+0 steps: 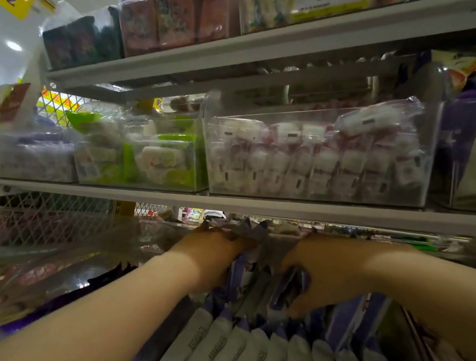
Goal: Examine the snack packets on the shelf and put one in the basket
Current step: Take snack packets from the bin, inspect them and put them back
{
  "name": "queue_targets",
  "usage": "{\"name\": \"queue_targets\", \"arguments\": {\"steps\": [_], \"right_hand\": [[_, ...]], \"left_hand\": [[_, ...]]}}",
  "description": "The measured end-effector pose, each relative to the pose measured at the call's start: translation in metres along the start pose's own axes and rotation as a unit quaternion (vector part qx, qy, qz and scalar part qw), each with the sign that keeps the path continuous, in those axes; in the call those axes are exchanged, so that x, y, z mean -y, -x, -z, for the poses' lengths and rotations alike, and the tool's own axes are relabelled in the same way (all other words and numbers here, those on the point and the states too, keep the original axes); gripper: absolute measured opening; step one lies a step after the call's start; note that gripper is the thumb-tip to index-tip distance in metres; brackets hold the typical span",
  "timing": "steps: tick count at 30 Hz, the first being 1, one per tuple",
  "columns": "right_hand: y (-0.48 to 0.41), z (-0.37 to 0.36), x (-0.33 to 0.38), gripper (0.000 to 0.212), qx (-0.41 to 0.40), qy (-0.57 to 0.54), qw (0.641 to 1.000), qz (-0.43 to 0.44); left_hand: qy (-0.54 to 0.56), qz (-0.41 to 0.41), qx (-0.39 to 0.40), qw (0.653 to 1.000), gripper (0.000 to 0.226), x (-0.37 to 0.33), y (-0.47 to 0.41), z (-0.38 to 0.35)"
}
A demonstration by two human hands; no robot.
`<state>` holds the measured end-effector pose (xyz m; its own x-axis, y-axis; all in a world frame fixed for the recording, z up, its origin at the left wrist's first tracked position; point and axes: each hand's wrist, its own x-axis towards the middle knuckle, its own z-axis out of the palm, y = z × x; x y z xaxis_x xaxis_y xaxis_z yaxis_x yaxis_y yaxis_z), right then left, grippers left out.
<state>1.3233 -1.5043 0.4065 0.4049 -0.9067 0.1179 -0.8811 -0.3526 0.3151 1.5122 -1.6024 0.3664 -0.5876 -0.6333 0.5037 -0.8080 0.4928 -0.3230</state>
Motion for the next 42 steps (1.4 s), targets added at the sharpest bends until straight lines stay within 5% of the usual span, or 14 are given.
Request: {"name": "queue_targets", "arguments": {"steps": [4, 8, 15, 28, 37, 39, 42], "right_hand": [[0.004, 0.001, -0.005, 0.05, -0.016, 0.006, 1.0, -0.006], [0.0, -0.001, -0.006, 0.04, -0.043, 0.027, 0.999, -0.018], [0.003, -0.002, -0.009, 0.035, -0.081, 0.028, 0.995, -0.041], [0.029, -0.012, -0.001, 0.022, -0.187, -0.024, 0.981, -0.041], [0.068, -0.016, 0.026, 0.033, -0.271, -0.009, 0.962, 0.01], [0.075, -0.02, 0.032, 0.035, -0.282, -0.027, 0.959, 0.015], [0.082, -0.027, 0.036, 0.038, -0.291, -0.038, 0.956, 0.022]], "left_hand": [[0.103, -0.013, 0.069, 0.992, 0.097, -0.003, 0.001, -0.001], [0.048, -0.073, 0.002, 0.996, 0.073, -0.027, 0.002, -0.021], [0.2, -0.035, 0.109, 0.973, 0.079, -0.043, -0.008, -0.013], [0.16, -0.006, 0.041, 0.986, 0.091, -0.048, 0.033, -0.014], [0.21, 0.016, -0.075, 0.975, 0.05, -0.06, 0.083, 0.005], [0.267, 0.033, -0.098, 0.958, 0.038, -0.071, 0.096, 0.007], [0.445, 0.11, -0.091, 0.884, 0.027, -0.092, 0.103, 0.014]]}}
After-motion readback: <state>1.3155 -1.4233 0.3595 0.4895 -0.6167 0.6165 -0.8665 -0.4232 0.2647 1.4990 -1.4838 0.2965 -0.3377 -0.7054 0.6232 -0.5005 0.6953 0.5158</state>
